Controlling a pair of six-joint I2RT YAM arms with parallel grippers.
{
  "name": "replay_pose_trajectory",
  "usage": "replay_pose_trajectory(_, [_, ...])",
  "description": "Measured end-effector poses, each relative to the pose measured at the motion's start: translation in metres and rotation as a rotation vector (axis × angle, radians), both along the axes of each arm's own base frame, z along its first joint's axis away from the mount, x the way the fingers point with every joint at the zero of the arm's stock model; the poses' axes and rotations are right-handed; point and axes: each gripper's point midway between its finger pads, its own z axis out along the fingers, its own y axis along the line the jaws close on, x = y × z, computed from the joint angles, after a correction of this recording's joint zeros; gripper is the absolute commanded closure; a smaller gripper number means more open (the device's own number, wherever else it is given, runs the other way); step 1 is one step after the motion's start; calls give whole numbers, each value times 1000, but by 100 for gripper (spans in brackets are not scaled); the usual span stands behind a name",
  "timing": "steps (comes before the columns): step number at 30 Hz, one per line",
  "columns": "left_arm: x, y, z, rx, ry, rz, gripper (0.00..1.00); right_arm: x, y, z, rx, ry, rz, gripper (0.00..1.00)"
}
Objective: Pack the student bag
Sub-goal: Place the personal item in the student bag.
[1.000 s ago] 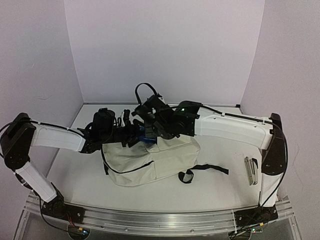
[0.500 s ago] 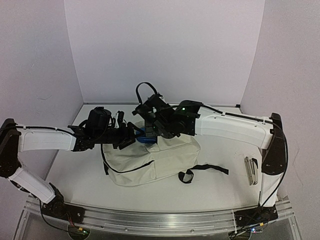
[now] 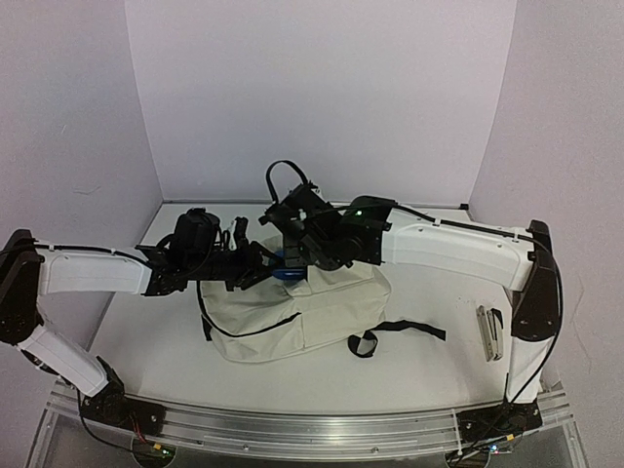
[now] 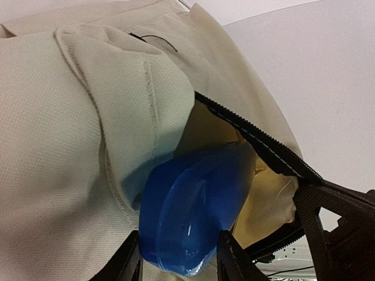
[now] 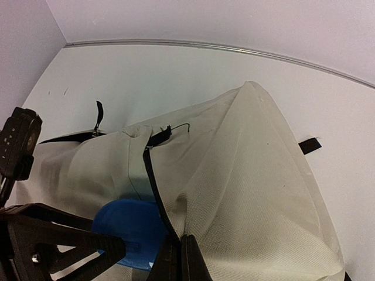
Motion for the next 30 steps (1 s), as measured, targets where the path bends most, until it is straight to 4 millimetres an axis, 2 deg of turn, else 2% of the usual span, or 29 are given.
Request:
replay_pose_trajectory(8, [19, -27, 13, -55, -34, -36, 63, 1, -1, 0, 2, 0, -2, 100])
replay_pose_trajectory(16, [45, -45, 13, -64, -72, -38, 61, 7, -7, -3, -8, 3, -19, 100])
replay_pose_trajectory(23, [53, -49, 4, -27, -105, -34, 35, 8, -5, -1, 9, -5, -22, 100])
replay_pose_trajectory(30, [46, -48, 2, 6, -122, -49, 25, 8, -4, 1, 20, -11, -21, 100])
